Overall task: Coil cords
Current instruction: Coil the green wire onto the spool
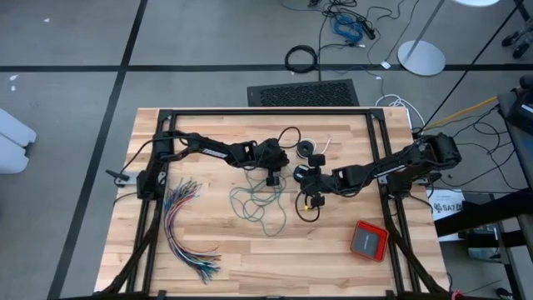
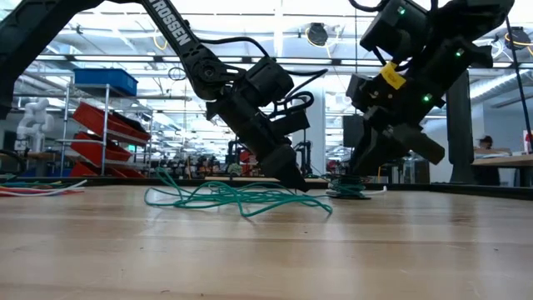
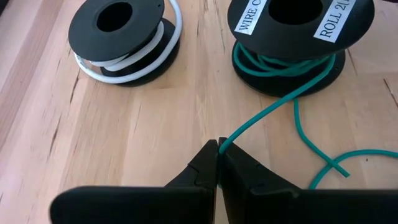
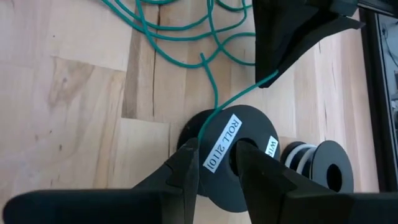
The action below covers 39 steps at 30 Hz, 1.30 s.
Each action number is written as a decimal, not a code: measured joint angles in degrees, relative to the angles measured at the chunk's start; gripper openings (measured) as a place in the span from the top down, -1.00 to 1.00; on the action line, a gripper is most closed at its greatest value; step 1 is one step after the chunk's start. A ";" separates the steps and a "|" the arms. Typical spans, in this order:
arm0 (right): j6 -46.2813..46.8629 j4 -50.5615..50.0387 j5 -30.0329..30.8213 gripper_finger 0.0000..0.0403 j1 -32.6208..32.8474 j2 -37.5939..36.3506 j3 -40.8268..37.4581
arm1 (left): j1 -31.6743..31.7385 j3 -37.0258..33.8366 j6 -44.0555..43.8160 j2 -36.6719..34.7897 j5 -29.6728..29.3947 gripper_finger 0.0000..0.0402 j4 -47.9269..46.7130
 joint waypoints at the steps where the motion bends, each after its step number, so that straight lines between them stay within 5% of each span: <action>1: 0.00 -0.02 0.00 0.52 0.01 0.00 -0.04 | 0.00 0.00 0.00 -0.01 -0.01 0.92 0.00; 39: -0.31 1.47 3.03 0.52 -1.20 4.66 -0.11 | -0.13 0.00 -0.02 -0.08 0.00 0.92 -0.09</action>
